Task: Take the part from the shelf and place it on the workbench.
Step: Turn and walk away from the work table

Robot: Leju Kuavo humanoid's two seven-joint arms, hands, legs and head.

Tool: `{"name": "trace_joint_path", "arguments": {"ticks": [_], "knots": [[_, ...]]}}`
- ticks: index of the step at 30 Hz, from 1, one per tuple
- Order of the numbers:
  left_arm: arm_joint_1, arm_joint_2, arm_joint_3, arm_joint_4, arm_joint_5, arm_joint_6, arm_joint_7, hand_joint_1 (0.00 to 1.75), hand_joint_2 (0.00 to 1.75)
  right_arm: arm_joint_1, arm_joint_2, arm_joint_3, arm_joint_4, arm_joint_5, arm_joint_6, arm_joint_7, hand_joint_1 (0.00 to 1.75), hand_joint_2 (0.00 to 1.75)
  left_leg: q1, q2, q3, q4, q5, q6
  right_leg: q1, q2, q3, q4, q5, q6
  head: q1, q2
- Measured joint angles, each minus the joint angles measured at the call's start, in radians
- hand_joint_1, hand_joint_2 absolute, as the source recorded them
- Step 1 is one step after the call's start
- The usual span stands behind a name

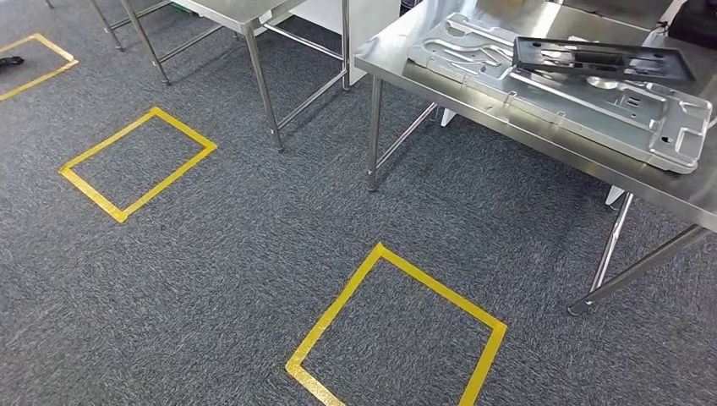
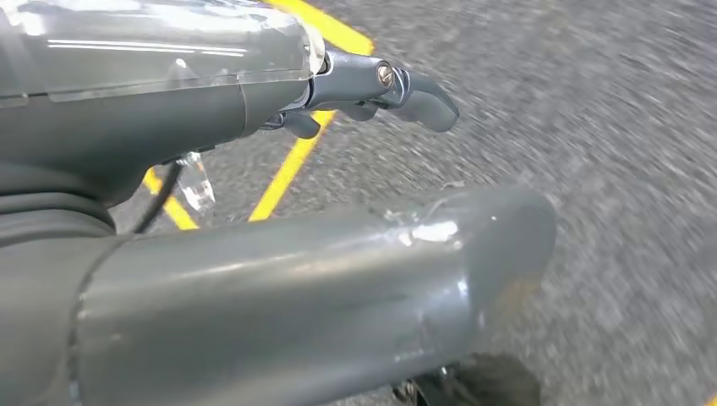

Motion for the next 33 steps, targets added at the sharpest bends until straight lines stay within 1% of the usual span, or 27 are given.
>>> {"name": "trace_joint_path", "arguments": {"ticks": [1,3,4,5,6,7,8,9,10,11,12,14,15,16,18,20,21,22,23,25,26,27,28,29,30,31,33], "knots": [[0.002,0.005,0.011,-0.002,0.001,0.002,0.002,0.00,0.00,-0.001,0.005,0.002,0.000,0.000,0.004,-0.012,0.00,0.00,0.003,-0.008,0.003,-0.005,0.004,0.007,-0.001,0.021,-0.009,0.023,-0.018,0.005,0.002,0.000],[0.003,0.012,0.025,-0.005,0.001,0.005,0.007,0.00,0.00,0.002,0.011,0.006,0.000,0.000,0.008,-0.028,0.00,0.00,0.004,-0.025,0.003,-0.008,0.009,0.015,-0.003,0.069,-0.058,0.125,-0.079,0.008,0.005,0.000],[0.003,0.016,0.032,-0.006,0.001,0.005,0.009,0.00,0.00,0.003,0.013,0.007,0.000,0.000,0.010,-0.033,0.00,0.00,0.003,-0.036,0.001,-0.008,0.011,0.018,-0.003,0.080,-0.091,0.190,-0.107,0.008,0.005,0.000],[0.003,0.018,0.037,-0.007,0.002,0.004,0.010,0.00,0.00,0.004,0.013,0.008,0.000,0.001,0.012,-0.037,0.00,0.00,0.001,-0.048,-0.001,-0.008,0.011,0.019,-0.002,0.084,-0.117,0.239,-0.121,0.007,0.005,0.000],[0.003,0.020,0.042,-0.008,0.002,0.002,0.012,0.00,0.00,0.005,0.014,0.009,0.000,0.004,0.016,-0.041,0.00,0.00,0.001,-0.061,-0.001,-0.007,0.011,0.019,-0.002,0.086,-0.130,0.259,-0.115,0.005,0.005,0.000],[0.004,0.021,0.046,-0.009,0.002,-0.003,0.014,0.00,0.00,0.005,0.016,0.011,0.000,0.007,0.021,-0.044,0.00,0.00,0.000,-0.075,0.000,-0.005,0.011,0.019,-0.002,0.089,-0.126,0.243,-0.090,0.003,0.005,0.000],[0.004,0.022,0.049,-0.009,0.001,-0.009,0.016,0.00,0.00,0.005,0.017,0.014,0.000,0.012,0.024,-0.046,0.00,0.00,0.000,-0.089,0.001,-0.003,0.010,0.018,-0.002,0.097,-0.106,0.193,-0.051,-0.001,0.005,0.000],[0.004,0.023,0.052,-0.010,-0.002,-0.018,0.017,0.00,0.00,0.005,0.019,0.016,0.000,0.016,0.027,-0.043,0.00,0.00,0.001,-0.101,0.000,-0.001,0.009,0.016,-0.002,0.118,-0.080,0.128,-0.015,-0.005,0.005,0.000],[0.003,0.023,0.054,-0.010,-0.006,-0.029,0.018,0.00,0.00,0.005,0.020,0.018,0.001,0.019,0.028,-0.035,0.00,0.00,0.000,-0.114,-0.002,0.003,0.008,0.013,-0.002,0.139,-0.055,0.069,0.009,-0.009,0.005,0.000],[0.002,0.022,0.055,-0.010,-0.012,-0.039,0.019,0.00,0.00,0.004,0.020,0.019,0.001,0.022,0.031,-0.024,0.00,0.00,0.000,-0.124,-0.005,0.007,0.007,0.008,-0.002,0.155,-0.039,0.029,0.022,-0.012,0.005,0.000],[0.000,0.021,0.056,-0.010,-0.018,-0.048,0.020,0.00,0.00,0.004,0.021,0.020,0.002,0.025,0.034,-0.011,0.00,0.00,0.001,-0.134,-0.010,0.008,0.007,0.002,0.000,0.164,-0.032,0.009,0.023,-0.015,0.004,0.000],[-0.001,0.016,0.056,-0.010,-0.027,-0.058,0.019,0.00,0.00,0.002,0.021,0.022,0.003,0.030,0.040,0.013,0.00,0.00,0.004,-0.153,-0.017,0.008,0.010,-0.012,0.000,0.146,-0.030,0.003,0.024,-0.021,0.005,0.000],[-0.001,0.013,0.056,-0.010,-0.028,-0.063,0.015,0.00,0.00,0.001,0.020,0.024,0.003,0.033,0.042,0.023,0.00,0.00,0.004,-0.144,-0.020,0.013,0.005,-0.018,-0.001,0.135,-0.027,-0.002,0.026,-0.027,0.004,0.000],[-0.002,0.010,0.056,-0.010,-0.028,-0.068,0.011,0.00,0.00,0.002,0.020,0.026,0.003,0.035,0.043,0.032,0.00,0.00,0.003,-0.122,-0.030,0.034,-0.009,-0.023,-0.003,0.123,-0.024,-0.007,0.028,-0.034,0.001,0.000],[-0.009,-0.001,0.056,-0.010,-0.028,-0.077,0.001,0.00,0.00,0.005,0.018,0.029,0.003,0.040,0.043,0.042,0.00,0.00,0.004,-0.063,-0.074,0.128,-0.063,-0.033,-0.003,0.095,-0.020,-0.012,0.029,-0.045,-0.006,0.000],[-0.018,-0.013,0.056,-0.010,-0.034,-0.079,-0.003,0.00,0.00,0.008,0.012,0.032,0.003,0.047,0.042,0.037,0.00,0.00,0.011,-0.041,-0.130,0.243,-0.112,-0.041,0.000,0.066,-0.020,-0.012,0.026,-0.049,-0.009,0.000],[-0.021,-0.018,0.055,-0.010,-0.038,-0.079,-0.003,0.00,0.00,0.008,0.009,0.033,0.003,0.050,0.041,0.030,0.00,0.00,0.014,-0.037,-0.142,0.268,-0.114,-0.045,0.001,0.052,-0.019,-0.012,0.025,-0.048,-0.009,0.000],[-0.022,-0.022,0.055,-0.010,-0.041,-0.078,-0.002,0.00,0.00,0.007,0.006,0.034,0.003,0.054,0.039,0.021,0.00,0.00,0.017,-0.033,-0.136,0.258,-0.098,-0.047,0.001,0.039,-0.018,-0.011,0.023,-0.047,-0.009,0.000],[-0.023,-0.025,0.055,-0.010,-0.044,-0.077,0.000,0.00,0.00,0.007,0.004,0.035,0.003,0.058,0.037,0.010,0.00,0.00,0.019,-0.025,-0.111,0.212,-0.069,-0.048,0.001,0.027,-0.015,-0.011,0.021,-0.045,-0.009,0.000],[-0.026,-0.030,0.055,-0.010,-0.046,-0.075,0.006,0.00,0.00,0.006,0.002,0.039,0.003,0.068,0.034,-0.009,0.00,0.00,0.016,0.016,-0.041,0.083,-0.014,-0.042,0.003,0.006,-0.008,-0.010,0.015,-0.036,-0.010,0.000],[-0.029,-0.032,0.055,-0.010,-0.044,-0.072,0.010,0.00,0.00,0.005,0.001,0.041,0.003,0.074,0.033,-0.018,0.00,0.00,0.012,0.033,-0.017,0.038,-0.001,-0.036,0.005,-0.004,-0.005,-0.009,0.012,-0.031,-0.009,0.000],[-0.031,-0.034,0.056,-0.010,-0.040,-0.070,0.014,0.00,0.00,0.004,0.000,0.044,0.003,0.080,0.032,-0.025,0.00,0.00,0.008,0.044,-0.007,0.015,0.002,-0.030,0.007,-0.012,-0.003,-0.008,0.011,-0.025,-0.008,0.000],[-0.032,-0.035,0.058,-0.010,-0.036,-0.067,0.019,0.00,0.00,0.002,-0.001,0.048,0.003,0.087,0.032,-0.030,0.00,0.00,0.004,0.042,-0.008,0.010,0.000,-0.024,0.009,-0.021,-0.001,-0.009,0.010,-0.019,-0.006,0.000],[-0.031,-0.036,0.060,-0.010,-0.030,-0.062,0.024,0.00,0.00,-0.001,-0.002,0.053,0.003,0.094,0.033,-0.035,0.00,0.00,0.004,0.030,-0.010,0.008,0.003,-0.018,0.008,-0.030,0.002,-0.010,0.009,-0.014,-0.005,0.000],[-0.029,-0.037,0.063,-0.010,-0.025,-0.058,0.029,0.00,0.00,-0.005,-0.002,0.057,0.003,0.100,0.033,-0.038,0.00,0.00,0.005,0.020,-0.010,0.003,0.006,-0.012,0.006,-0.024,0.004,-0.008,0.006,-0.007,-0.004,0.000],[-0.028,-0.038,0.066,-0.010,-0.020,-0.053,0.035,0.00,0.00,-0.007,-0.002,0.061,0.003,0.106,0.034,-0.040,0.00,0.00,0.007,0.010,-0.008,-0.002,0.011,-0.005,0.004,-0.003,0.002,0.002,-0.005,-0.002,-0.003,0.000],[-0.030,-0.040,0.075,-0.010,-0.012,-0.041,0.043,0.00,0.00,-0.006,-0.003,0.069,0.003,0.116,0.037,-0.043,0.00,0.00,0.011,-0.010,-0.005,-0.009,0.019,0.007,-0.001,0.061,-0.031,0.080,-0.058,0.005,0.000,0.000]]}}
